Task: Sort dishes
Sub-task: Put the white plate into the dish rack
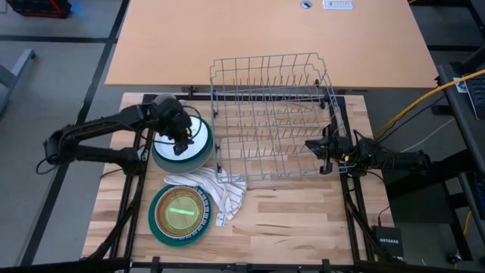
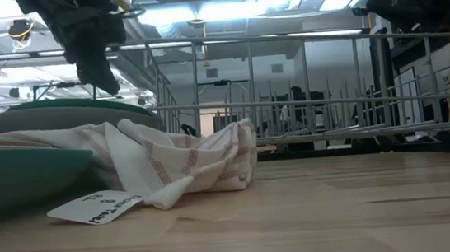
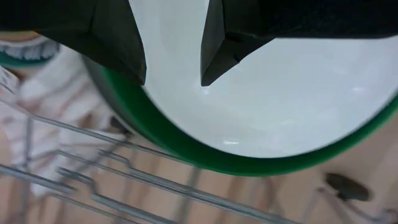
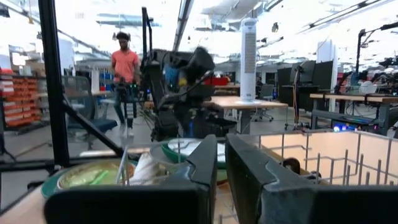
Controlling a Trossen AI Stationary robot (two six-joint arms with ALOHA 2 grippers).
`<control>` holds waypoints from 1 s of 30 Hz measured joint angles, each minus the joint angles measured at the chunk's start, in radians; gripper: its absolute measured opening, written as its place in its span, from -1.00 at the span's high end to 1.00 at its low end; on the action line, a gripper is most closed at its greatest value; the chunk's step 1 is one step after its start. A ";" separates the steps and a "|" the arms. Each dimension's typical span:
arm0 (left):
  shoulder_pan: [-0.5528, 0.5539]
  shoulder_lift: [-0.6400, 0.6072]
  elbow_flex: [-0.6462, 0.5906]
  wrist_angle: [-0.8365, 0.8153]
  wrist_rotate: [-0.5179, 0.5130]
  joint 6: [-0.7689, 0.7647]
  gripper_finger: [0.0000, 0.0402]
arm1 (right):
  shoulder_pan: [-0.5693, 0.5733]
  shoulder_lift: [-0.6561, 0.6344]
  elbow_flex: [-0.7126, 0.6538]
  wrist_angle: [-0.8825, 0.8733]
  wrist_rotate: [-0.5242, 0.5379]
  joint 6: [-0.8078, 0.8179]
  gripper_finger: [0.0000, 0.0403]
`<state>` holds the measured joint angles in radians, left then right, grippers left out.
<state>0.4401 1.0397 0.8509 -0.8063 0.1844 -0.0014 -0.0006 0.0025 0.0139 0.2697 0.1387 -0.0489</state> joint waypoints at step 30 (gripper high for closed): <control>-0.350 0.003 -0.025 -0.126 -0.267 -0.133 0.45 | 0.000 0.002 0.000 0.019 0.037 0.123 0.81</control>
<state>0.0906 1.0424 0.8257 -0.9320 -0.0822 -0.1345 -0.0006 0.0044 0.0139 0.2882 0.1753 0.0738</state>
